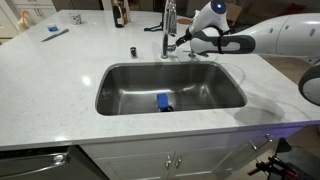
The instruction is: Open the tap
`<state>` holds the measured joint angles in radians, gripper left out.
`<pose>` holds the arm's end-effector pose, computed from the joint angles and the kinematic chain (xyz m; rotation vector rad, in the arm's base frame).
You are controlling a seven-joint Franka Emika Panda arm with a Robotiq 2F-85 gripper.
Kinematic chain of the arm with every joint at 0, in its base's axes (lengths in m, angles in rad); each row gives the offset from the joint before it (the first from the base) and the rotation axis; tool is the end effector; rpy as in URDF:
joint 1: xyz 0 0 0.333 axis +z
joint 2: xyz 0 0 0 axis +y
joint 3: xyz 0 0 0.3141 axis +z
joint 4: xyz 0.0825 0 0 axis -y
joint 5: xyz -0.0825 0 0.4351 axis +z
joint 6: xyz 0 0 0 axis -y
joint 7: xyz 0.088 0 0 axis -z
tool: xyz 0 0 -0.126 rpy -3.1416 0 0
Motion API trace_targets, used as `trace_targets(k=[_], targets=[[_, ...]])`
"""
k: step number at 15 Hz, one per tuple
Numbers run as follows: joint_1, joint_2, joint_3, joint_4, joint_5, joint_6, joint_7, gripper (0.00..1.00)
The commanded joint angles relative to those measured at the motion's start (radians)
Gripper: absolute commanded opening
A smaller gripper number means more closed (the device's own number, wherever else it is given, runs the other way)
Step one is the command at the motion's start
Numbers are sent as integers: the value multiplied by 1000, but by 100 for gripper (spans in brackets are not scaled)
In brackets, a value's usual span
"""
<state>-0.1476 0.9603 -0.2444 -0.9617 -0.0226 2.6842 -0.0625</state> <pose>0.8563 -0.2499 0.3550 2.6193 -0.1692 1.0042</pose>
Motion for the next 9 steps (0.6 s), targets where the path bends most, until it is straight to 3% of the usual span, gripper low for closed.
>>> trace_targets(k=[1, 6, 9], targets=[[41, 72, -96, 64, -36, 68, 109, 100], [78, 125, -193, 105, -22, 104, 212, 100], [29, 87, -46, 89, 49, 92, 106, 100]])
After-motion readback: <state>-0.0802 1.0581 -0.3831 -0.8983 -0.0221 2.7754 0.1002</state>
